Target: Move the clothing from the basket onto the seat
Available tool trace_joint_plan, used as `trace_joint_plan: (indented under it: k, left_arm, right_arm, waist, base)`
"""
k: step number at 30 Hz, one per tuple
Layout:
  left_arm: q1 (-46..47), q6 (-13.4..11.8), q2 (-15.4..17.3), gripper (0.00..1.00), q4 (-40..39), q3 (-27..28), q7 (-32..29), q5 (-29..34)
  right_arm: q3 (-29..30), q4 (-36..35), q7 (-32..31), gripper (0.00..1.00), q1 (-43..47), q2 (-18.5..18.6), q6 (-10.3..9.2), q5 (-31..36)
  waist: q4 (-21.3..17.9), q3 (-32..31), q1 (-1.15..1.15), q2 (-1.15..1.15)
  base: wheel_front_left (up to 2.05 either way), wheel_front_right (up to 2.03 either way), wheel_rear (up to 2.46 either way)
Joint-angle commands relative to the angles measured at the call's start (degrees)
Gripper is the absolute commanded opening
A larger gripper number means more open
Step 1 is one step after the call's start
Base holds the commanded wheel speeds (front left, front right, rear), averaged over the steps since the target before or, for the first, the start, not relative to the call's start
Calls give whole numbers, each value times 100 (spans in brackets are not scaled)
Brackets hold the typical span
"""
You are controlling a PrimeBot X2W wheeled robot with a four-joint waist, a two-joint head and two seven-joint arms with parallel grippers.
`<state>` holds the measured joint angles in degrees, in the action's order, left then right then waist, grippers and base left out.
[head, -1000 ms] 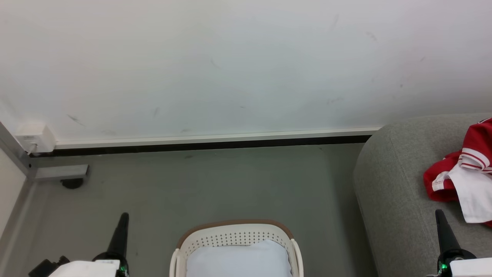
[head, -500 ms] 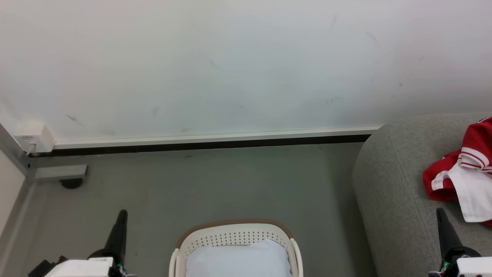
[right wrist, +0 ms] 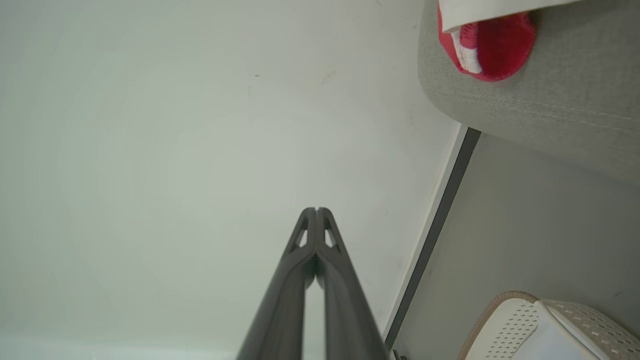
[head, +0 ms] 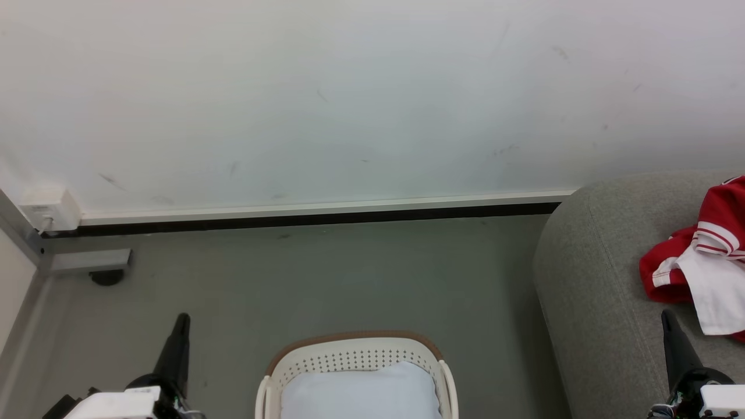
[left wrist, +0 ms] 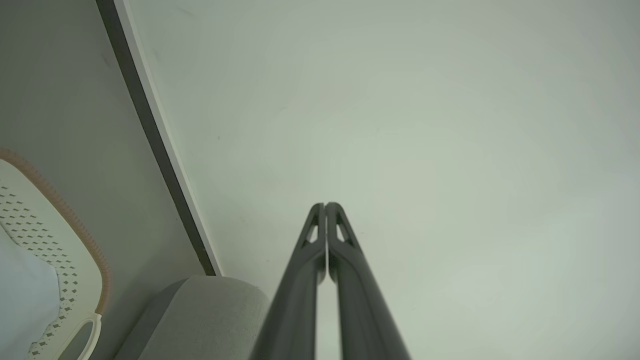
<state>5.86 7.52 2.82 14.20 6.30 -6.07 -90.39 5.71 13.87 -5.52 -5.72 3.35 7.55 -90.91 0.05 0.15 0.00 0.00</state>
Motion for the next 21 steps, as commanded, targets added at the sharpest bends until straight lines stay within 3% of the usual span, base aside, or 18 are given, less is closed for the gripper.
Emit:
trace_joint_plan:
  k: [1,21]
  left_arm:
    - [58,-6,12,0,-23,30,-44,-130]
    - [60,-6,11,0,-25,38,-69,-234]
  right_arm:
    - [28,15,-46,0,-65,-2,-12,-133]
    - [54,22,-94,0,-81,-16,-12,-184]
  waist:
    - [-2,1,0,0]
    - [-5,3,0,0]
  base:
    - [0,0,0]
    - [0,0,0]
